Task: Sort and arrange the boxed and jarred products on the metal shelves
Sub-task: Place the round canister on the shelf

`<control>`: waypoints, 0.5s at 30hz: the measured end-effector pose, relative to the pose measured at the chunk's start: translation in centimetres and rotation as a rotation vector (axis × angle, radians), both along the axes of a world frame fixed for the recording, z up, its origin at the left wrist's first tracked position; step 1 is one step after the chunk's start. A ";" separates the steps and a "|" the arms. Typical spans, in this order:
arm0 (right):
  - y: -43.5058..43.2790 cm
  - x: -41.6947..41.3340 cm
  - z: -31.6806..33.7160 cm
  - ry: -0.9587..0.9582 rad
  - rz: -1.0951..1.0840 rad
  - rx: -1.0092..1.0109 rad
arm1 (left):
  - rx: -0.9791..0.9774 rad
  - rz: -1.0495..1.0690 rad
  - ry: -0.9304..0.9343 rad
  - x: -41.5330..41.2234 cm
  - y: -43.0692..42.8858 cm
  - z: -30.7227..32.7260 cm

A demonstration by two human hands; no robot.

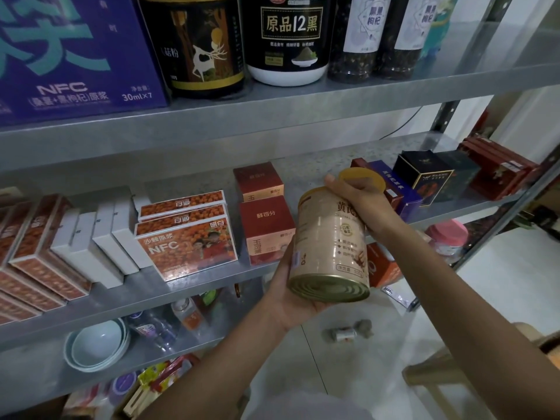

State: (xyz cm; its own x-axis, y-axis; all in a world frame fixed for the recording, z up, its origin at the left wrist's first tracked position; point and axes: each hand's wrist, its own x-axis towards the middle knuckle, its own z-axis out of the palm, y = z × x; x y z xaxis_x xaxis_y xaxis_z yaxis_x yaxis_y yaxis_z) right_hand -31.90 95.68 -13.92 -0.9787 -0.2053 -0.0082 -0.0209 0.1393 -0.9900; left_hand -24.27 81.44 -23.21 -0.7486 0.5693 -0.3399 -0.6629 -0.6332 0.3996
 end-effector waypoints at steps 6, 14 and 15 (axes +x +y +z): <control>0.0 1.6 -1.8 -0.009 -0.155 -0.215 | 0.039 0.057 -0.103 -0.2 -0.5 0.1; 0.6 2.3 -2.0 -0.078 -0.075 -0.376 | 0.008 -0.026 -0.030 0.5 -0.3 1.9; 0.7 2.3 -1.9 -0.073 -0.079 -0.380 | -0.021 -0.027 -0.018 0.4 -0.4 2.0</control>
State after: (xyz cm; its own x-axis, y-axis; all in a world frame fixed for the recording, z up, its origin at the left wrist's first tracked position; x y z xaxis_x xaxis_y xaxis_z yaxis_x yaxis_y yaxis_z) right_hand -29.60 96.34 -15.83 -0.9912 -0.1315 -0.0158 0.0473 -0.2394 -0.9698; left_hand -23.83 81.01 -21.24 -0.7269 0.5816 -0.3652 -0.6866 -0.6069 0.4003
